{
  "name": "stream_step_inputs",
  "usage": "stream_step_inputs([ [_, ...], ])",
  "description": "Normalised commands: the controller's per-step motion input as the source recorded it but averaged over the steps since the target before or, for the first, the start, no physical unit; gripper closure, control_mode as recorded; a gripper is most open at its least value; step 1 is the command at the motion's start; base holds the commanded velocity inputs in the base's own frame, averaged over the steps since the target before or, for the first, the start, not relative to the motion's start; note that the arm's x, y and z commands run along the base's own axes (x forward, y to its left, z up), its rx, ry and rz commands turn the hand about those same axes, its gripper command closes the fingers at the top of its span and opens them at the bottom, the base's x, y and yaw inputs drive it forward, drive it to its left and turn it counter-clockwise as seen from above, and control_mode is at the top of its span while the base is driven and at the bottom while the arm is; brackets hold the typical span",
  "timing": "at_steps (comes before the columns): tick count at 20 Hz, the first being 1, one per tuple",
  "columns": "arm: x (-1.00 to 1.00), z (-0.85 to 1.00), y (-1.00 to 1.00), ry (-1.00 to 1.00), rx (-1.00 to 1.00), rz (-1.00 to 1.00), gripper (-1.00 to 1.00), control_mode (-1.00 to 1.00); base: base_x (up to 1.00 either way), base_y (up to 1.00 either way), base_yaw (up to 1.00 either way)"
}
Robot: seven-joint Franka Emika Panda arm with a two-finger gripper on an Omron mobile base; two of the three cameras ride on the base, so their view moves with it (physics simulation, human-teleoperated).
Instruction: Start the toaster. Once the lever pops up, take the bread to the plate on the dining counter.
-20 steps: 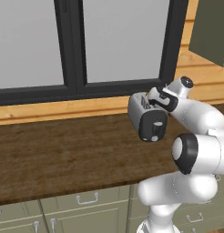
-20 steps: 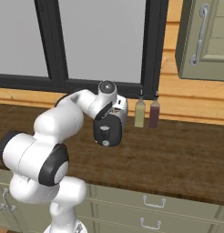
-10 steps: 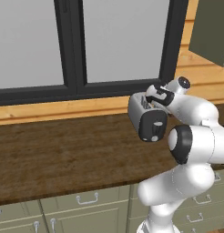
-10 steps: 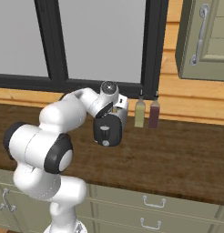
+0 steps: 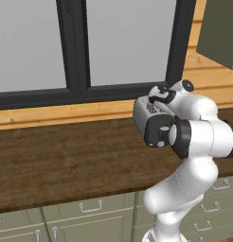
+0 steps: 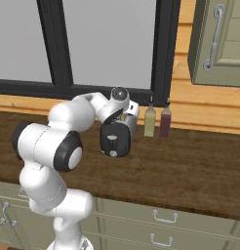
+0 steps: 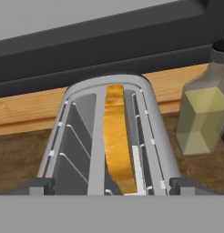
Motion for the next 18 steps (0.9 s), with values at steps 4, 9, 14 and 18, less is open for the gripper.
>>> stream_step_inputs([
  [4,0.27,-0.06,-0.09,0.0,0.0,0.0,-1.0,-1.0,0.0,0.0,0.0],
  [9,0.28,-0.15,-0.02,0.0,0.0,0.0,-1.0,-1.0,0.0,0.0,0.0],
  [14,0.28,-0.28,0.0,0.0,0.0,0.0,1.0,-1.0,0.0,0.0,0.0],
  [18,0.18,-0.37,0.0,0.0,0.0,0.0,1.0,-1.0,0.0,0.0,0.0],
])
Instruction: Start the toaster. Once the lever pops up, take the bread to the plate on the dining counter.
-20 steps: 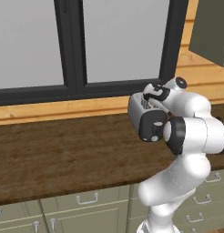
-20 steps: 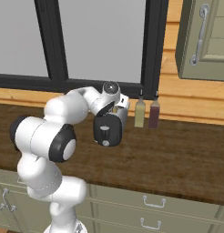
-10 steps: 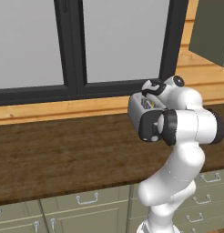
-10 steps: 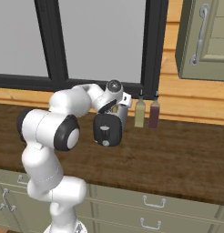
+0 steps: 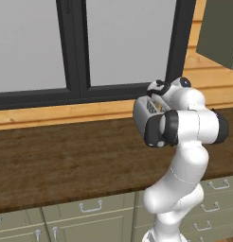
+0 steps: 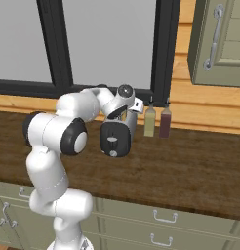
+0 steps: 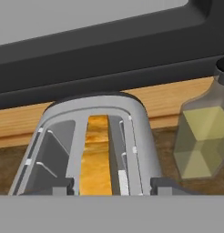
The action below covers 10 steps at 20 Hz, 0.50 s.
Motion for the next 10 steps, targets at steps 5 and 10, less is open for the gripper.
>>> stream_step_inputs([
  [5,-0.05,-0.27,0.0,0.0,0.0,0.0,1.0,-1.0,0.0,0.0,0.0],
  [10,-0.37,-0.03,0.0,-0.08,0.0,0.0,1.0,-1.0,0.0,0.0,0.0],
])
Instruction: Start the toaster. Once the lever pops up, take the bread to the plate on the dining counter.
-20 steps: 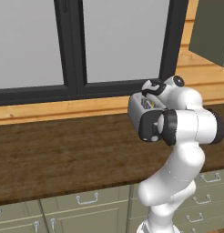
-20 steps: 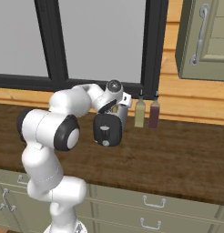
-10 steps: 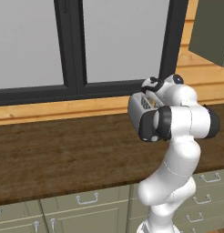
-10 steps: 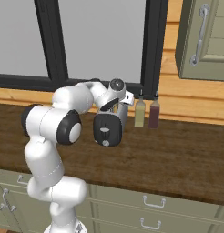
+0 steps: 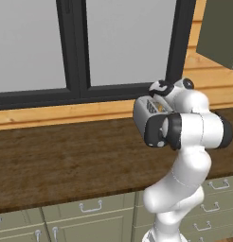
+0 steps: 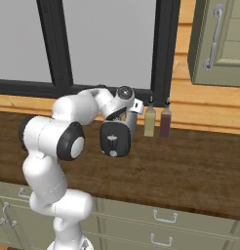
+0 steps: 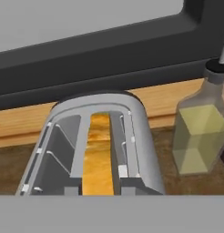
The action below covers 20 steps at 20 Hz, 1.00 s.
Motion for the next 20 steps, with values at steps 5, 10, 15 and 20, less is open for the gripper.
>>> stream_step_inputs([
  [5,-0.67,0.54,0.0,-0.37,0.0,0.0,1.0,-1.0,0.0,0.0,0.0],
  [10,-0.6,0.99,0.0,-0.5,0.0,0.0,1.0,-1.0,0.0,0.0,0.0],
  [15,-0.54,1.0,0.06,-0.33,-0.04,0.0,1.0,-1.0,0.0,0.0,0.0],
  [20,-0.71,0.98,0.22,0.12,-0.06,-0.03,1.0,-1.0,0.0,0.0,0.0],
])
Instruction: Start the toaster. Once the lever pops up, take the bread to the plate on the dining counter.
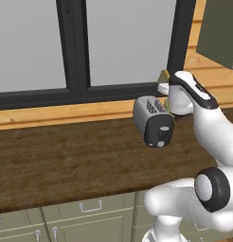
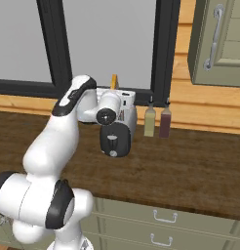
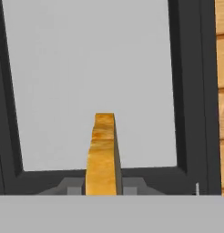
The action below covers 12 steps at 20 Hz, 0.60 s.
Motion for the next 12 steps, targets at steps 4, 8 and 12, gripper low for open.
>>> stream_step_inputs([
  [4,-0.79,1.0,0.14,0.35,-0.01,-0.06,1.0,-1.0,0.0,0.0,0.0],
  [8,-0.76,1.0,0.05,0.26,0.0,-0.03,1.0,-1.0,0.0,0.0,0.0],
  [12,-0.68,1.0,0.01,0.01,0.0,0.0,1.0,-1.0,0.0,0.0,0.0],
])
